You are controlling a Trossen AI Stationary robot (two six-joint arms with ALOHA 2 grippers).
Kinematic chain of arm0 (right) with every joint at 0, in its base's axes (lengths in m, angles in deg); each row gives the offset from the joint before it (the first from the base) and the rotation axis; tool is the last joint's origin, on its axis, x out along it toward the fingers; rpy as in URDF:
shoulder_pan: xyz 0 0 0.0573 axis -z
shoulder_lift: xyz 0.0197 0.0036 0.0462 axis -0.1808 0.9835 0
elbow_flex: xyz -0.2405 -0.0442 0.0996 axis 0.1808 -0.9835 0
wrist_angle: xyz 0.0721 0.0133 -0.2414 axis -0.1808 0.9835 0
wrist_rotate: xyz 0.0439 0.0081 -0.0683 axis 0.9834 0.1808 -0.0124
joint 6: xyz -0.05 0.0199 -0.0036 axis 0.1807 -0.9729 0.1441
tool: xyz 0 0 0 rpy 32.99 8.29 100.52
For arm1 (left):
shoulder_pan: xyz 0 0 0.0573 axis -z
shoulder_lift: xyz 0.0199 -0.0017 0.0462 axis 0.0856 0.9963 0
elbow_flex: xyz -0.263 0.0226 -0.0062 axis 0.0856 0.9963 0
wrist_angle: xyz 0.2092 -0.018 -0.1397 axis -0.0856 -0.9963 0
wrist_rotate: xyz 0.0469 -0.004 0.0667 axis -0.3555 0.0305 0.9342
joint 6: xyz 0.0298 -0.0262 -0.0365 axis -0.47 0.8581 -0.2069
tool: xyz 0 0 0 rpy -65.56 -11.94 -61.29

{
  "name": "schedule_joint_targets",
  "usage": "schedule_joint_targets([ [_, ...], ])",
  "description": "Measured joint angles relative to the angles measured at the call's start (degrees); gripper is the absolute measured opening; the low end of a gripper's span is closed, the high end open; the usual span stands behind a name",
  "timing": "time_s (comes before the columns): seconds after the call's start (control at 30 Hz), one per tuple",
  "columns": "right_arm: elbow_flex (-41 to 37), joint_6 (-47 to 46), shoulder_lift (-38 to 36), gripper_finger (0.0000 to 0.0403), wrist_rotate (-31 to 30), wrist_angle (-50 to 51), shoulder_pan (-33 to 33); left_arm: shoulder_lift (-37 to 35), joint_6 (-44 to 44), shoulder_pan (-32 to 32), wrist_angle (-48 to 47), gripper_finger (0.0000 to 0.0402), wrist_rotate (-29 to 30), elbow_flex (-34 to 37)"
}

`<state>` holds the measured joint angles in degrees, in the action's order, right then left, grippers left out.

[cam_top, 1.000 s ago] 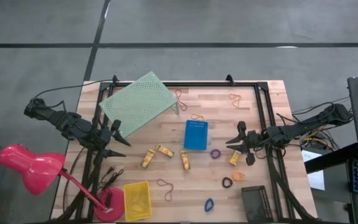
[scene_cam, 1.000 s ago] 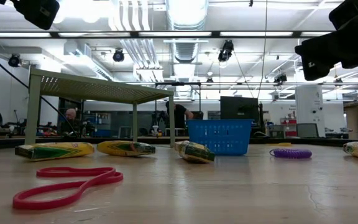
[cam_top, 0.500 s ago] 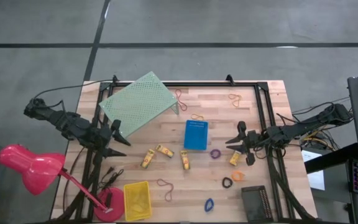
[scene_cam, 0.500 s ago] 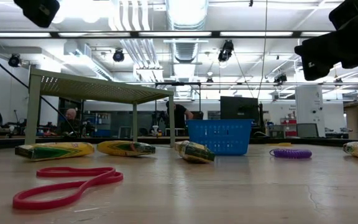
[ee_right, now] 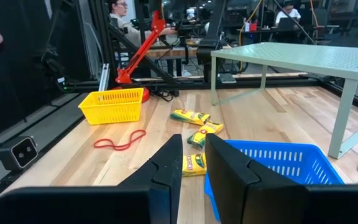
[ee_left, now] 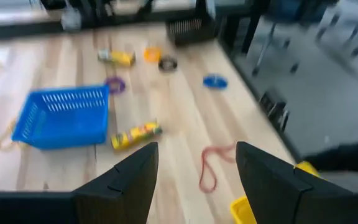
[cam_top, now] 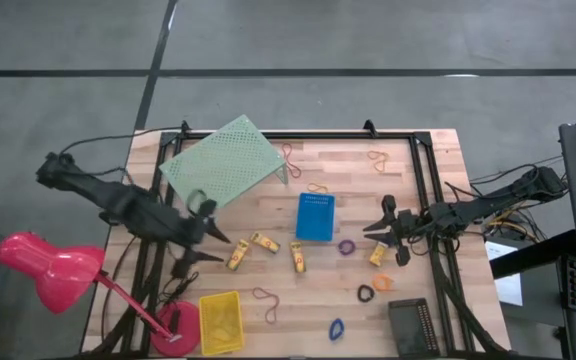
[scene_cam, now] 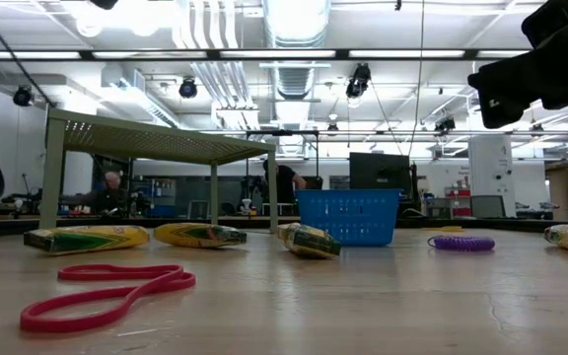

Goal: Pick & Place Office Desk Supplies
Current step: Put the red rubber band into the yellow basket

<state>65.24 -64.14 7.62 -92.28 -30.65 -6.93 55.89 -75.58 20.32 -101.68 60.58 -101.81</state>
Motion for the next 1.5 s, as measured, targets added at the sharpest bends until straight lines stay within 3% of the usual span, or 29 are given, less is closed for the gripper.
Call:
schedule_joint_targets([
  [0.43,0.0,0.0,0.0,0.0084,0.0,0.0,0.0,24.4,0.6,0.0,10.3,0.0221,-1.5,-4.0],
  [0.67,0.0,0.0,0.0,0.0089,0.0,0.0,0.0,35.3,0.6,0.0,22.1,0.0208,-6.2,-4.0],
  [0.87,0.0,0.0,0.0,0.0081,0.0,0.0,0.0,43.4,0.6,0.2,25.1,0.0188,-10.2,-4.0],
  [1.1,0.0,0.0,0.0,0.007,0.0,0.0,0.0,49.4,0.4,0.2,26.6,0.017,-10.6,-4.0],
  [1.5,0.0,0.0,0.0,0.0079,0.0,0.0,0.0,52.3,-1.6,0.2,26.5,0.0141,-8.2,-3.9],
])
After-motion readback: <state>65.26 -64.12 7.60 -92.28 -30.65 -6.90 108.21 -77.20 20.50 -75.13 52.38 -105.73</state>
